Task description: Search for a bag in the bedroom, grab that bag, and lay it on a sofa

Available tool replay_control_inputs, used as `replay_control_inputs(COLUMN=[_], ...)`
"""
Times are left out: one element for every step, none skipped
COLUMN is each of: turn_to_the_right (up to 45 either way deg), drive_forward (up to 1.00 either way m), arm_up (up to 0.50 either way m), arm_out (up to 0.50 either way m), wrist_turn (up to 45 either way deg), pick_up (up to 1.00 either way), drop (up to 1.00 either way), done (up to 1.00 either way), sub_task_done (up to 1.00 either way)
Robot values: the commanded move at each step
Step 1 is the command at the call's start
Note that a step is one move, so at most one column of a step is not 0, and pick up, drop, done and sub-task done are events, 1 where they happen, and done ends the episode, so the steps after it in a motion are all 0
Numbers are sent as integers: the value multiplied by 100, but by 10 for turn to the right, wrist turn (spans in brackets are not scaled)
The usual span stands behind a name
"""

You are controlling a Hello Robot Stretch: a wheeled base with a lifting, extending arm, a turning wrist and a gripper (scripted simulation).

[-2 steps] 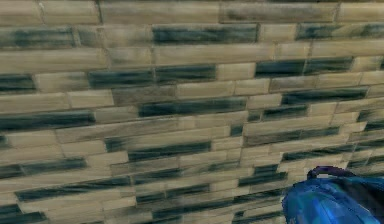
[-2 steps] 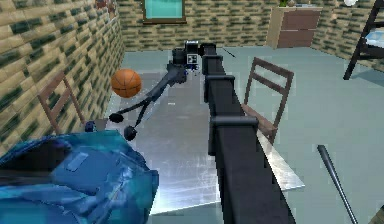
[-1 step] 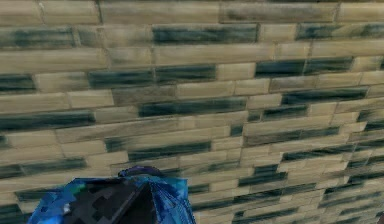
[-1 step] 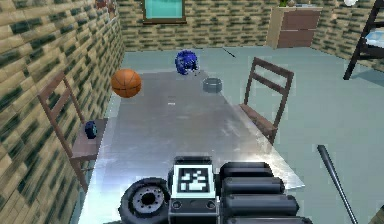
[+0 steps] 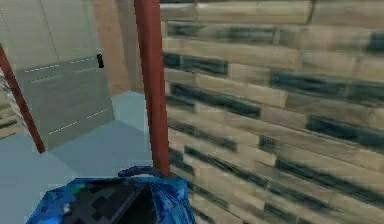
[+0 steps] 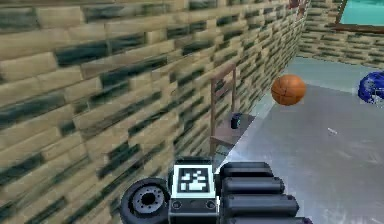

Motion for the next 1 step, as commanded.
replay_control_inputs(turn_to_the_right=[-450], drive_forward=[0], arm_up=[0], arm_out=[0], wrist_turn=[0], pick_up=[0], drop=[0], done=[0], sub_task_done=[0])
